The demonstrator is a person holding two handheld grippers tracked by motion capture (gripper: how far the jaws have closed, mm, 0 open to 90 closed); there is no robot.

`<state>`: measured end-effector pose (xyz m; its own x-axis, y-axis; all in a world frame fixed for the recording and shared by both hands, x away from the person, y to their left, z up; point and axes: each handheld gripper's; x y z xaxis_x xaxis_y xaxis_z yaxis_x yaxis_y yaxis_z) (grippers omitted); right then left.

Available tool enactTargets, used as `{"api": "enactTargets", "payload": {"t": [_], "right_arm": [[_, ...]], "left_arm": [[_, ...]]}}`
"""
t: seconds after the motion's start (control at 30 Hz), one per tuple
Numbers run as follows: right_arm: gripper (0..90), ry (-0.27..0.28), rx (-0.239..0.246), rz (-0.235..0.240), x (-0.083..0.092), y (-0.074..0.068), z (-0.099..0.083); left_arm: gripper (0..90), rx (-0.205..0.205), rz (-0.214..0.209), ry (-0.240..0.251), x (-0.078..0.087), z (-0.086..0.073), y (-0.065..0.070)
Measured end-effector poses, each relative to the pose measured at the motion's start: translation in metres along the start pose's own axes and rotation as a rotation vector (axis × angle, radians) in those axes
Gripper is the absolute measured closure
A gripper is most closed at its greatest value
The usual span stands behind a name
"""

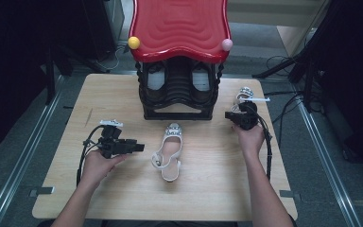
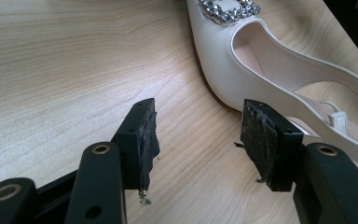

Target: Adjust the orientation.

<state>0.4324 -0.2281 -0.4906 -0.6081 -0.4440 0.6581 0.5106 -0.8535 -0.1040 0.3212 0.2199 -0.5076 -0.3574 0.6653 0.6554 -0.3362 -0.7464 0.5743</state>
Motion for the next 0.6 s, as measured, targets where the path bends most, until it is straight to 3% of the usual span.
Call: {"api": "enactTargets", "payload": {"t": [0.47,0.6], "right_arm": [[89.7,0.009,-0.028,-0.023,0.022,0.014,-0.017],[89.6,0.012,-0.043,-0.03,0.029,0.018,-0.022]], "left_arm": [[46.1,-0.026,-0.015,-0.024,-0.012,0.011,0.004],[46.4,-0.038,0.003,-0.038,-0.015,0.014,0.005]]}}
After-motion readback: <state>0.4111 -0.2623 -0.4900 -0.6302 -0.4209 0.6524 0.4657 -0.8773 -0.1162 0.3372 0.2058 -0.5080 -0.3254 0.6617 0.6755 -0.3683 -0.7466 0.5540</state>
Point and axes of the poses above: each handheld gripper's, and its own axes: x roughly backward along the jaws, z roughly out of its top, y roughly to its right, and after that the axes turned 13 degrees about x, right-handed
